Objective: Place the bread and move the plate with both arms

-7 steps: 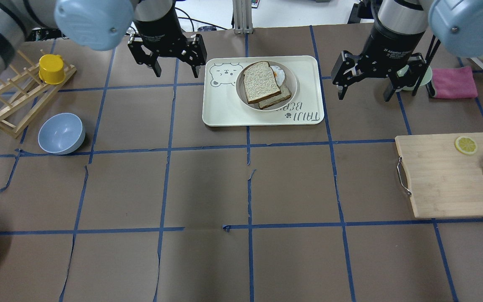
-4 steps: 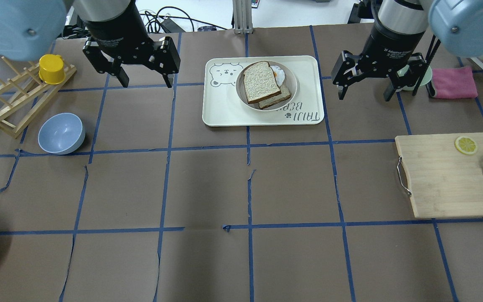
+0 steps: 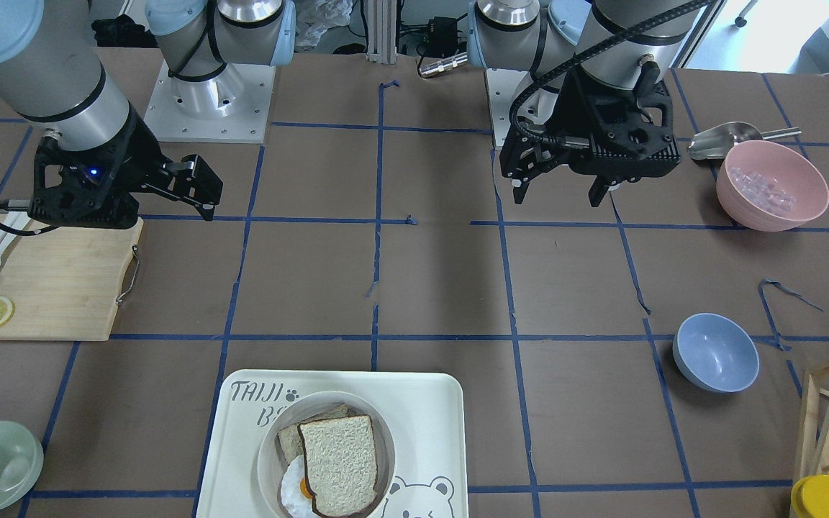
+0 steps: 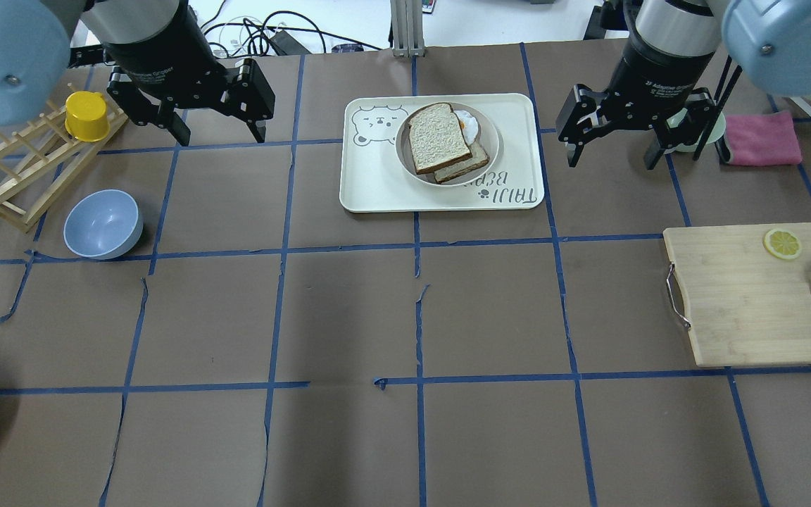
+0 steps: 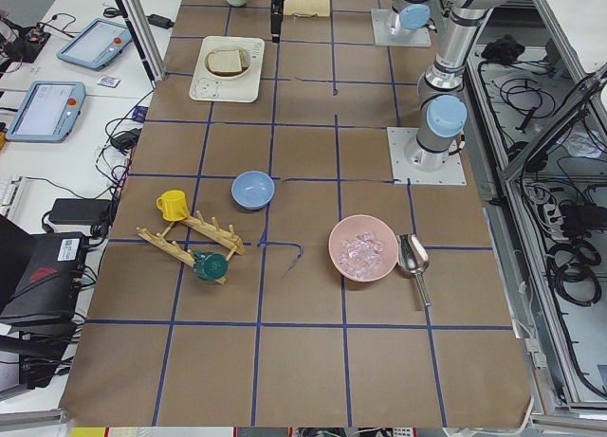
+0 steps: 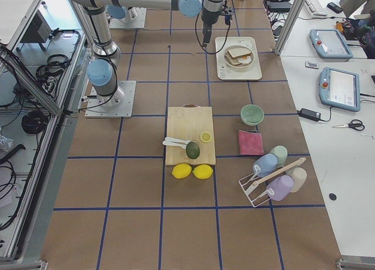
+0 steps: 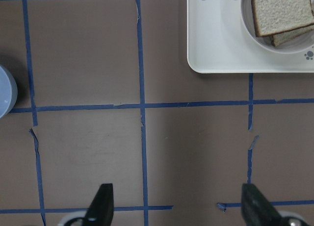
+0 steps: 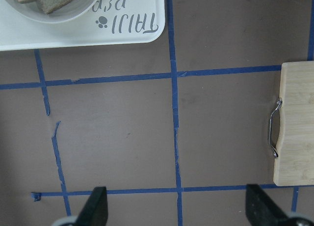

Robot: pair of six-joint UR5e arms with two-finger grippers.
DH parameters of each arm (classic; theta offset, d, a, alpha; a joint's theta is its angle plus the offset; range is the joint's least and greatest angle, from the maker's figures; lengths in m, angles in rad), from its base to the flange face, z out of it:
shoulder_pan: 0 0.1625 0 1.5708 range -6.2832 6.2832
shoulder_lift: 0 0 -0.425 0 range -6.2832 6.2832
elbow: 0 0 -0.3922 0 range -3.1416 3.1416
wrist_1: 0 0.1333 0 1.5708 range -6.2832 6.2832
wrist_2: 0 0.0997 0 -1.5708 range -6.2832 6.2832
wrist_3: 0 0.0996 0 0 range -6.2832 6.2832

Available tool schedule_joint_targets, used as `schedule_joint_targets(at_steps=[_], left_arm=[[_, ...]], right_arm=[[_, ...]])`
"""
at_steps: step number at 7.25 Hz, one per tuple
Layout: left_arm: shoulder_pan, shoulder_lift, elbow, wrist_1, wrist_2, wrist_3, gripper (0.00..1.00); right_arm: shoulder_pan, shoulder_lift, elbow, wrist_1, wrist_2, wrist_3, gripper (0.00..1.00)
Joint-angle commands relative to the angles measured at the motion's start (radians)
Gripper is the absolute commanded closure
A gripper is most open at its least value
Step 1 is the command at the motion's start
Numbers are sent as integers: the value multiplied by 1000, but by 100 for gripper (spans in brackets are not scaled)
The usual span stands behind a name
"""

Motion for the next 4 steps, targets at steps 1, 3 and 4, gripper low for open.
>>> schedule_joint_targets(at_steps=[1,3,4], left_arm=[[-2,3,-8,14,5,2,5],[-2,0,-10,15,-3,2,5],[-3,5,-13,27,-1,1,5]], right_arm=[[0,-4,1,2,-3,0,0],[0,-4,1,0,-3,-2,0],[0,-4,1,0,3,-1,0]])
